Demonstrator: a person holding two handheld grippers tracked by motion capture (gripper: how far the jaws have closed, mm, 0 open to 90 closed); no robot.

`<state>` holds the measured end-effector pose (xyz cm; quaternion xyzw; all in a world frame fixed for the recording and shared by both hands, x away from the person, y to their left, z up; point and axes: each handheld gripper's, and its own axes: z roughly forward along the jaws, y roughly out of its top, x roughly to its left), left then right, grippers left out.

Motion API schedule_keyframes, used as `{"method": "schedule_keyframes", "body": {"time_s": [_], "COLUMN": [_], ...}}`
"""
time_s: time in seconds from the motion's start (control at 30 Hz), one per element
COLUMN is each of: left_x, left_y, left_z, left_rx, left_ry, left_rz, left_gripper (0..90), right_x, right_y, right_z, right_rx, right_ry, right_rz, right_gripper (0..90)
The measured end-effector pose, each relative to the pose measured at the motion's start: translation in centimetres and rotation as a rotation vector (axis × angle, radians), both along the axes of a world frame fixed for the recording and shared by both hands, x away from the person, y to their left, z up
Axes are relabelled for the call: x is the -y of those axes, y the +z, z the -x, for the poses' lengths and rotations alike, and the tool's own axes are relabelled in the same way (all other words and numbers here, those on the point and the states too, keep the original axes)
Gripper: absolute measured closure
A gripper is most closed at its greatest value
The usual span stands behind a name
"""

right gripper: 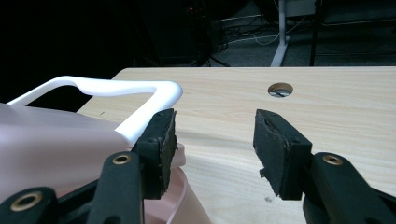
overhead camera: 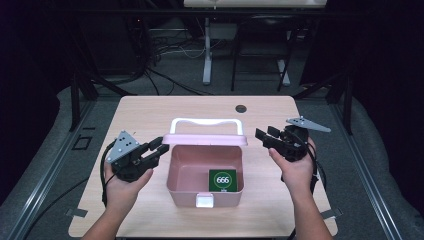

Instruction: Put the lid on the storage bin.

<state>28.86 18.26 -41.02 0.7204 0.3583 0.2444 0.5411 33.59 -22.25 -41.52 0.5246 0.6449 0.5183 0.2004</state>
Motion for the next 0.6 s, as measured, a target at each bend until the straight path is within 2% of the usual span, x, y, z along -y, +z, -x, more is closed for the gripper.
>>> {"method": "schedule_keyframes", "body": {"time_s": [0.1,0.43,0.47,0.6], "left_x": [-0.1,-0.2,-0.2,-0.3], "left_y": [-0.1,-0.6,-0.6,-0.9], "left_z": [0.2,0.9,1.0,1.2], "left_rx": [-0.005,-0.010,-0.013,-0.015], "left_ry": [-0.004,-0.014,-0.016,-0.020], "left_rz": [-0.004,-0.004,-0.008,-0.009], "left_gripper": [70.1,69.9,69.8,69.6], "right_x": [0.0,-0.2,-0.1,-0.1], "right_y": [0.0,-0.1,0.0,0.0], "right_z": [0.1,0.0,0.1,0.1], "right_rx": [-0.011,-0.002,-0.014,-0.016], "right_ry": [0.004,0.002,0.005,0.005], "right_rz": [0.007,0.002,0.009,0.008], "right_gripper": [48.3,47.9,47.9,47.3]}}
